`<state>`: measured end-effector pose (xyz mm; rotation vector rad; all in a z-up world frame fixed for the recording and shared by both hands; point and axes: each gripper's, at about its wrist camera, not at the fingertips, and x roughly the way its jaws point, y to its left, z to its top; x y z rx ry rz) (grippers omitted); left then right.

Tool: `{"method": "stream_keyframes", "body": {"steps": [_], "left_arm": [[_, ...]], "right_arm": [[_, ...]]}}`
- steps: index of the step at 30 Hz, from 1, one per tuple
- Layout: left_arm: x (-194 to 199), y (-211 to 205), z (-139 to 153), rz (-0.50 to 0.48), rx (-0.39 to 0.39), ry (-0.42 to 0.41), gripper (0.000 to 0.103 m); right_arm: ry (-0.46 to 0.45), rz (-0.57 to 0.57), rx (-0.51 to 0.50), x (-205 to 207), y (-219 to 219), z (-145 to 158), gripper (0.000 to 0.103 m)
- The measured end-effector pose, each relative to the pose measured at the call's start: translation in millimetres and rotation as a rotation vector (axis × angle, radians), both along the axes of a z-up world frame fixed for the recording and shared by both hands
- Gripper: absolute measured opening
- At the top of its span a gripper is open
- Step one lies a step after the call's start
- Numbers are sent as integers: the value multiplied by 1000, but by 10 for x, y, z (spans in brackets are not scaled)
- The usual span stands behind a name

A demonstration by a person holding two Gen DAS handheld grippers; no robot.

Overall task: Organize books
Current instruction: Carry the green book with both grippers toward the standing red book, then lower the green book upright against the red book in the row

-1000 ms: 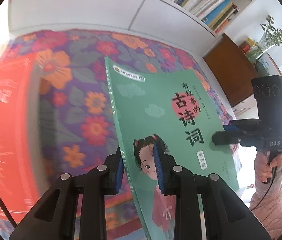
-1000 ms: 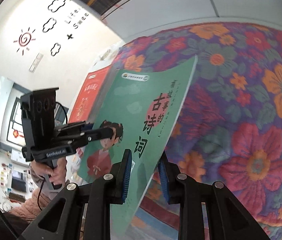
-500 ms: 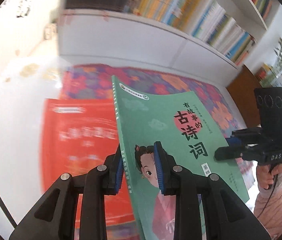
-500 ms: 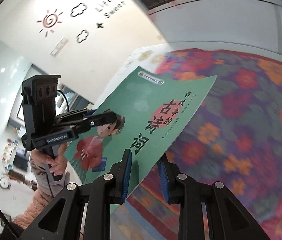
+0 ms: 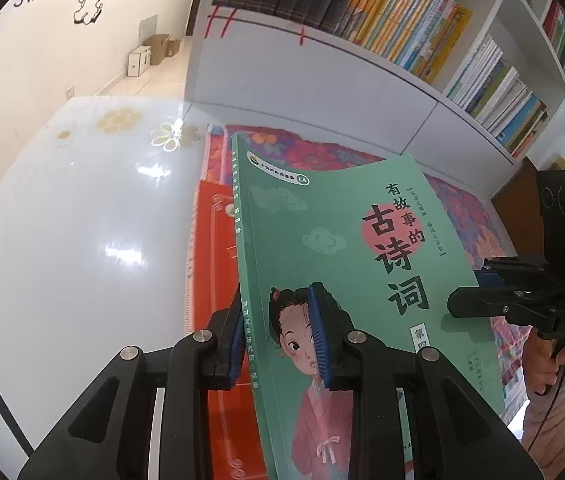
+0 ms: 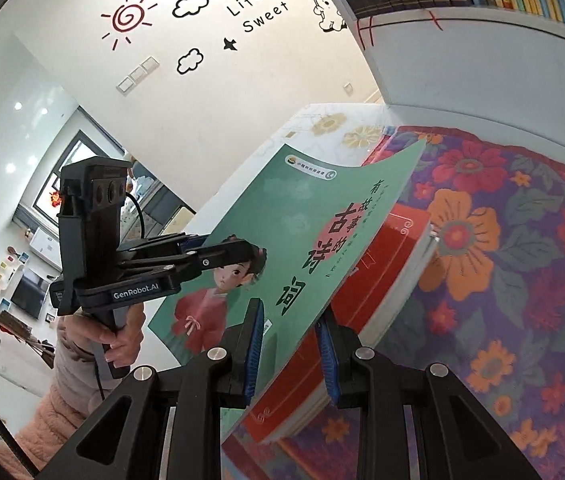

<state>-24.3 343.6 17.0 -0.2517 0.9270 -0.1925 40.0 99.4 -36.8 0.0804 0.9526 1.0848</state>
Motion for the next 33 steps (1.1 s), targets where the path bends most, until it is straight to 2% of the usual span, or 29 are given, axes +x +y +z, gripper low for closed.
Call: {"method": "stream_keyframes", "body": {"steps": [3, 12, 18, 21, 25, 28, 33], "left_arm": [[-12, 85, -50, 3, -16, 1, 24], [18, 76, -172, -11, 2, 8, 25], [4, -33, -157, -19, 95, -5, 29], [5, -79, -150, -13, 133, -4, 30], [4, -74, -136, 56, 258, -17, 31], [4, -51, -173, 59, 242, -1, 33], [-64, 66, -119, 178, 255, -15, 34]], "right_arm": [[23, -1, 3, 25, 50, -34, 26], [50, -20, -33, 36, 94, -129, 26], [77, -58, -64, 35, 137, -233, 27], [77, -72, -44, 16, 100, -246, 26], [71, -82, -39, 0, 84, -260, 26], [38, -98, -39, -61, 79, -259, 26], [12, -125, -24, -107, 49, -271, 27]]}}
